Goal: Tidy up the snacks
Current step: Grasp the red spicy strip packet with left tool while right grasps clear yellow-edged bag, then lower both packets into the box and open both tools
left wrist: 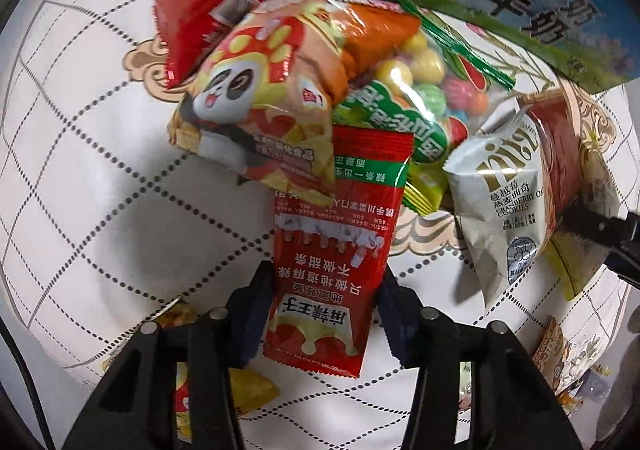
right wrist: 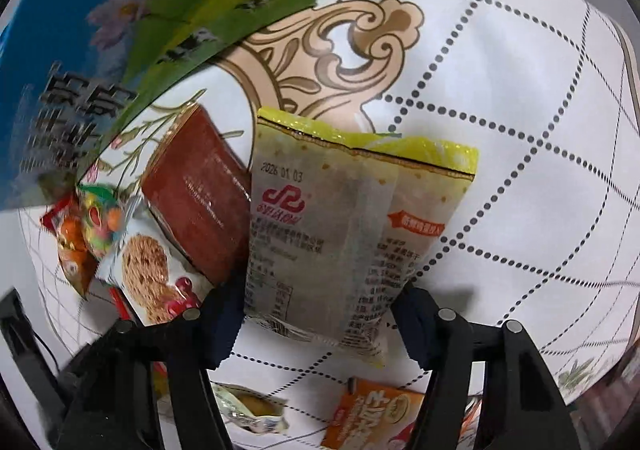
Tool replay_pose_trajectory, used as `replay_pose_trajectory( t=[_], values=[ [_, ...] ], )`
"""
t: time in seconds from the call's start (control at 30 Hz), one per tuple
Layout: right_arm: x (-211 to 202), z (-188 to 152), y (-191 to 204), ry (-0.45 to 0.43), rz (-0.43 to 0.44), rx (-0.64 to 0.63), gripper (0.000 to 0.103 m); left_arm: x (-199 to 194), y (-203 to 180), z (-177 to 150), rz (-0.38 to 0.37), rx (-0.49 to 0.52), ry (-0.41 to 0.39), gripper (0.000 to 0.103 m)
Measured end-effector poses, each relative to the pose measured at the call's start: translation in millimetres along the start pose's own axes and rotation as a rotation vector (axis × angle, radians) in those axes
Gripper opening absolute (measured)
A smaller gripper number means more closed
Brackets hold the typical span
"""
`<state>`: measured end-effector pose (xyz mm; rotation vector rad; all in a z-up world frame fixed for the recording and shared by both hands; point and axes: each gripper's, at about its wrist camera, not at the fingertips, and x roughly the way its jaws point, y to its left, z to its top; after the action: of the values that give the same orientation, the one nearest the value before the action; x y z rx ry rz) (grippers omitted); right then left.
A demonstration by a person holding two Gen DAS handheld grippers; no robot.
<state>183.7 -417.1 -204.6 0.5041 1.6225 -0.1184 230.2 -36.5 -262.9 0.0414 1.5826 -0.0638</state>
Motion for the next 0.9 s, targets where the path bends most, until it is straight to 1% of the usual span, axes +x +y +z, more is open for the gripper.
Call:
replay_pose_trajectory(
  t=[0.13, 0.3, 0.5, 0.53, 0.6, 0.63, 0.7, 0.77, 0.83, 0.9],
  values=[
    [-6, -8, -4, -0.010, -0.007, -0.058, 0.059, -4, 15, -6, -0.026, -0.025, -0.017, 0.044],
    [-16, -23, -6, -0.019, 0.003, -0.116, 0.056, -19, 16, -17, -0.054, -0.032, -0.038, 0.042],
    [-40, -42, 3, -0.043, 0.051, -0.172, 0.053, -44, 11, -36, -0.112, -0.037, -0.071, 0.041],
    [-46, -44, 4, -0.051, 0.062, -0.182, 0.053, -57, 20, -39, -0.123, -0.034, -0.076, 0.041],
    [-62, -51, 14, -0.061, 0.096, -0.195, 0.053, -70, 16, -42, -0.153, -0.038, -0.085, 0.041],
    [-68, -53, 17, -0.065, 0.109, -0.201, 0.052, -84, 18, -47, -0.176, -0.042, -0.096, 0.041],
    [-86, -54, 24, -0.082, 0.145, -0.223, 0.052, -104, 15, -44, -0.217, -0.045, -0.124, 0.041],
    [-103, -57, 38, -0.105, 0.176, -0.241, 0.052, -132, 10, -35, -0.260, -0.042, -0.167, 0.041],
    [-124, -50, 47, -0.139, 0.205, -0.264, 0.052, -162, 6, -21, -0.305, -0.035, -0.215, 0.041],
    [-147, -38, 54, -0.172, 0.234, -0.281, 0.052, -186, -1, -3, -0.334, -0.020, -0.245, 0.041]
  ],
)
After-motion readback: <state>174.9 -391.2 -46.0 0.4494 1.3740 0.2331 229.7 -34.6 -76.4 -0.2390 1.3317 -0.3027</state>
